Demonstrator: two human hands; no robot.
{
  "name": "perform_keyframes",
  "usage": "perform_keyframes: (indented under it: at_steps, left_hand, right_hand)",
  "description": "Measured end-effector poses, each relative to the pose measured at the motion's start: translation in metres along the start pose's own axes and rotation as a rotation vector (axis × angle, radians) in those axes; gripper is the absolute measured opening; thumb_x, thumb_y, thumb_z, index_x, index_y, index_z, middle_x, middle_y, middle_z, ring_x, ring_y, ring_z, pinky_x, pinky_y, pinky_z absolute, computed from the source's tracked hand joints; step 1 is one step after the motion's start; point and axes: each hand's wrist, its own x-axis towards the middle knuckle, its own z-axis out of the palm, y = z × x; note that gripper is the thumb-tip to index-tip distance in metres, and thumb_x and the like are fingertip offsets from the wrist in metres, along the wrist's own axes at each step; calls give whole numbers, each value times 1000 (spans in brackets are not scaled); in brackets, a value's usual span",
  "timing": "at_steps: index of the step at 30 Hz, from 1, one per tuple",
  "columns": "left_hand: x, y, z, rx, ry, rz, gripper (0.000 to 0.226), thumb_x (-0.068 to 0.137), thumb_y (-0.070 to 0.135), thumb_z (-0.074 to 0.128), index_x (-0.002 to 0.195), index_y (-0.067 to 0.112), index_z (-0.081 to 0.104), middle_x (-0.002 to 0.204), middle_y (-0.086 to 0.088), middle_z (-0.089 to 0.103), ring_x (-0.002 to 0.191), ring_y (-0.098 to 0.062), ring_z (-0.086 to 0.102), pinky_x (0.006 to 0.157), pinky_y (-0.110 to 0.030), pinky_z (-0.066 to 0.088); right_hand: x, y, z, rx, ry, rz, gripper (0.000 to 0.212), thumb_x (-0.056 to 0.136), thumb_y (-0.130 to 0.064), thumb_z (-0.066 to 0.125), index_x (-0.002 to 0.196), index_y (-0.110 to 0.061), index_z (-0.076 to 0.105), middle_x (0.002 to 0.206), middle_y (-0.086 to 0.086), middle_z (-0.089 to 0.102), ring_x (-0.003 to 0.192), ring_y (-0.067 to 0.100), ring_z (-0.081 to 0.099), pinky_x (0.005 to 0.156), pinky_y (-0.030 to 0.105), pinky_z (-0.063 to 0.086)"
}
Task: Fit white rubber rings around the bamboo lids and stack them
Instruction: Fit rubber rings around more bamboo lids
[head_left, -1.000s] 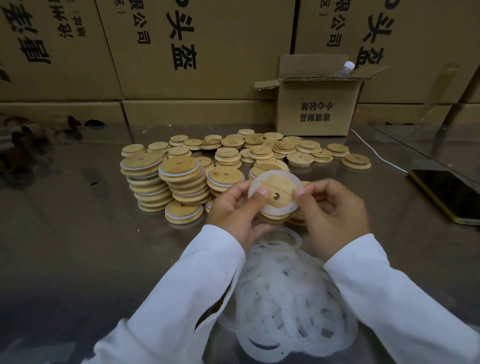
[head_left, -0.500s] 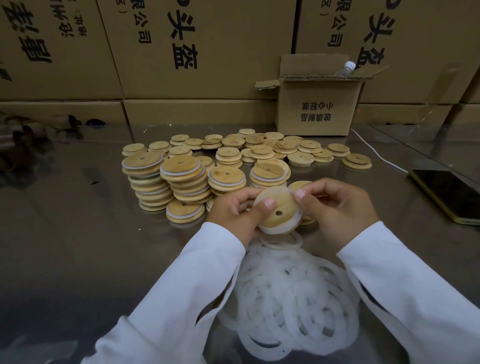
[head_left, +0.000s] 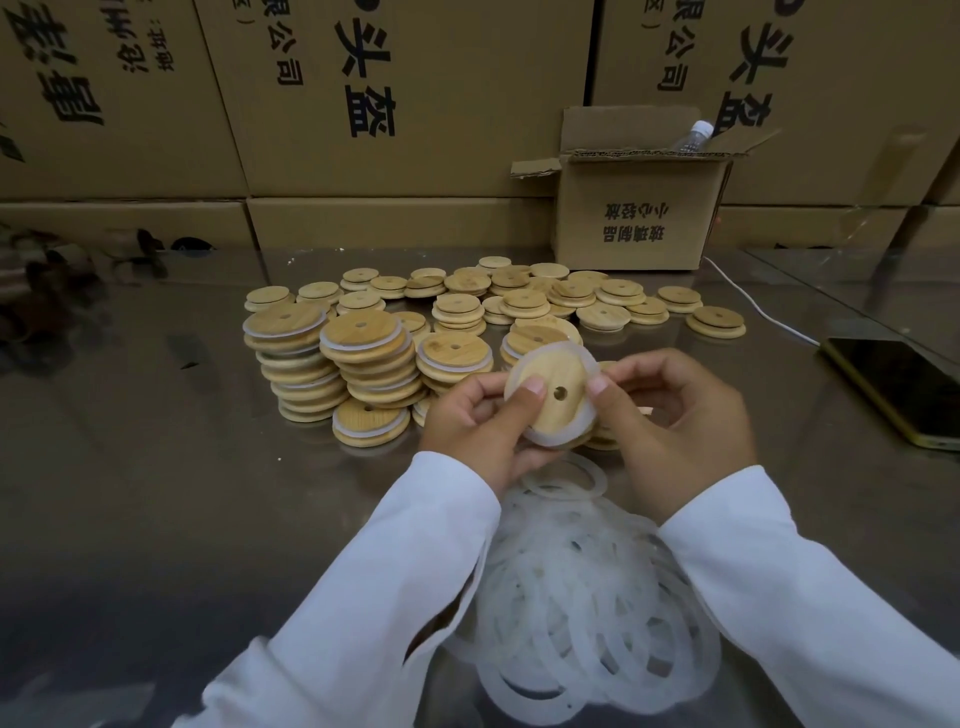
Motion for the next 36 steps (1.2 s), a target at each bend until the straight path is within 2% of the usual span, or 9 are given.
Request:
perform_keyframes:
  at_steps: [6,9,12,15,20,25,29,32,36]
  left_hand:
    - [-2,1,0,115,-69,0,12,81,2,63,90,11,62,84,-9,71,79,-24,68,70,-36,59]
    - [-2,1,0,243,-83,2,13,82,5,64,91,15,63,93,-12,69,90,-30,66,83,-45,54]
    - [-3,2,-2,342,-77,75,9,84,11,62,85,19,67,92,-11,70,93,-29,65,88,-44,52]
    - [-3,2,-5,488,-106,220,16,86,10,60,81,24,67,87,-3,70,91,-21,65,84,-32,52]
    - [-1,4,-6,601,-148,304,22,86,10,60,80,30,64,83,7,67,87,-12,63,80,-22,51]
    - [-1,8,-5,504,-99,307,20,86,9,60,81,28,65,81,7,67,78,-6,63,71,-19,53]
    - [-3,5,-3,464,-55,308,19,85,9,61,80,27,65,78,9,67,75,-5,63,65,-17,52]
    - [-4,2,-2,434,-14,275,19,84,10,63,78,27,65,78,6,67,79,-14,64,71,-30,54]
    - [-1,3,-1,272,112,166,14,84,11,63,78,23,68,90,-10,70,93,-30,66,88,-52,51]
  right_hand:
    - [3,3,-3,-62,22,34,15,80,-21,67,68,-29,60,71,-14,66,68,-2,60,54,6,44]
    - [5,4,-5,-127,-18,3,18,80,-21,67,67,-30,60,70,-16,64,70,-3,59,56,5,43]
    - [3,5,-3,-205,-143,-31,22,81,-16,64,66,-30,58,71,-15,63,72,0,59,62,10,43]
    - [1,4,-1,-237,-223,-10,25,83,-15,62,64,-31,56,77,-15,60,80,7,59,69,20,43]
    - [7,5,-4,-192,-206,112,23,86,-15,60,65,-22,59,112,-7,56,103,15,54,92,38,46]
    - [10,-2,-5,-210,-210,77,24,86,-16,59,65,-25,57,111,-8,55,99,10,50,84,23,35]
    - [10,-2,-7,-155,-214,61,20,83,-15,64,66,-25,60,97,-7,62,87,8,57,72,18,41]
    - [4,0,-4,-84,-178,77,14,79,-21,68,68,-27,61,83,-9,65,77,4,60,64,14,46]
    - [-1,5,3,-138,-101,20,15,77,-26,67,68,-31,58,81,-12,65,74,-1,60,69,20,48]
